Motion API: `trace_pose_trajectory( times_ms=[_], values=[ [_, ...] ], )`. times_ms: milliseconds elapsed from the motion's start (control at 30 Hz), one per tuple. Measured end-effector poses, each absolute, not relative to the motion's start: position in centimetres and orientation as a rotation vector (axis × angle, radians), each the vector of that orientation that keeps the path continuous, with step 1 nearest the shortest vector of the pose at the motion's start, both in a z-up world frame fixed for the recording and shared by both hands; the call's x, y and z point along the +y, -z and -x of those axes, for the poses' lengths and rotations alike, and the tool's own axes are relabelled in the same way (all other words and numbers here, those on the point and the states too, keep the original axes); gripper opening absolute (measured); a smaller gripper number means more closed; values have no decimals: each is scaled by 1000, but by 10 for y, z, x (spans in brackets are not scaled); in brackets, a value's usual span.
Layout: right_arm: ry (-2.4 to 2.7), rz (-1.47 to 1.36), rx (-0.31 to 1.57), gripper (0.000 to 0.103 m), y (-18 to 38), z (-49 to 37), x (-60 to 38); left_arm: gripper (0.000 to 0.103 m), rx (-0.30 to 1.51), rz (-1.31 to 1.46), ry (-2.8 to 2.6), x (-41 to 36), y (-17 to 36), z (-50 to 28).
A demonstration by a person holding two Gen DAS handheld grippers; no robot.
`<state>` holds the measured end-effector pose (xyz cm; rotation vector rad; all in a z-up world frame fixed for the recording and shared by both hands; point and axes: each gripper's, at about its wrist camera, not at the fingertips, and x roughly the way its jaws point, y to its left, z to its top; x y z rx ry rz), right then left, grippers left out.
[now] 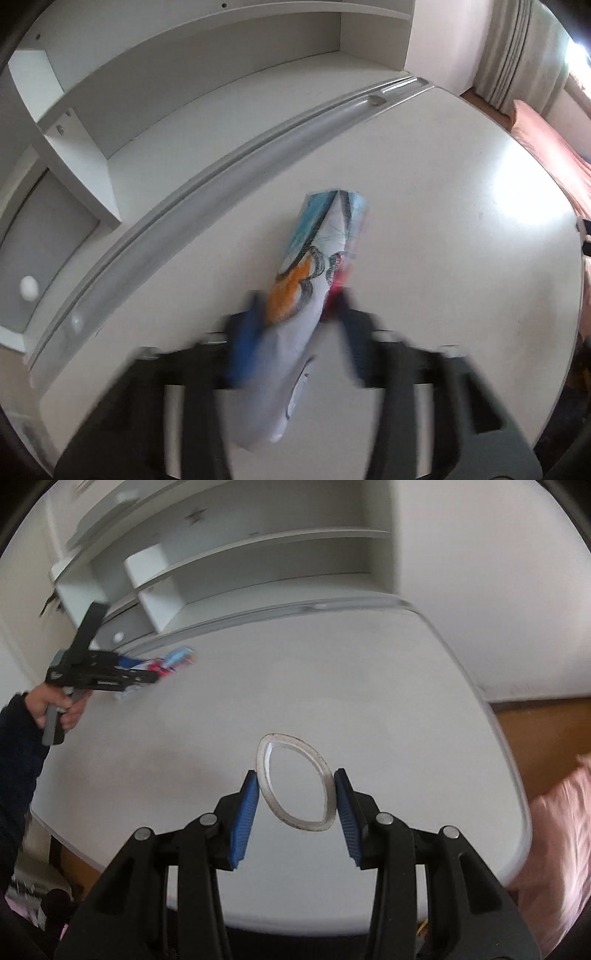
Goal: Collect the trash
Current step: 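Carry tape roll and paper over the bin and open both tools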
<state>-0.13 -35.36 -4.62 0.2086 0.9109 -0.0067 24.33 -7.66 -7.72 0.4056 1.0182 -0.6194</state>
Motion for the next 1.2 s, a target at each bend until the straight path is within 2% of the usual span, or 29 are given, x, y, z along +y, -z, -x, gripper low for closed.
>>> trace_pose_trajectory(
  times_ms=[233,500,633,767,933,1100,1200],
  values=[
    [244,-347,875,42,58,89,-426,12,968,-417,656,-148,63,-182],
    [579,-474,887,42,92,210,-502,12,788,-523,1076,-324,26,-29],
    [692,-548,899,42,112,258,-538,12,762,-548,1243,-396,28,37],
    [811,-589,923,42,138,289,-577,13,772,-559,1377,-453,53,100],
    [853,-657,963,42,171,313,-604,13,873,-543,1377,-504,119,148],
    [842,-731,1017,42,203,318,-622,13,933,-557,1329,-544,175,155],
    [840,-745,1033,42,210,316,-624,13,1027,-535,1324,-557,201,158]
  ],
)
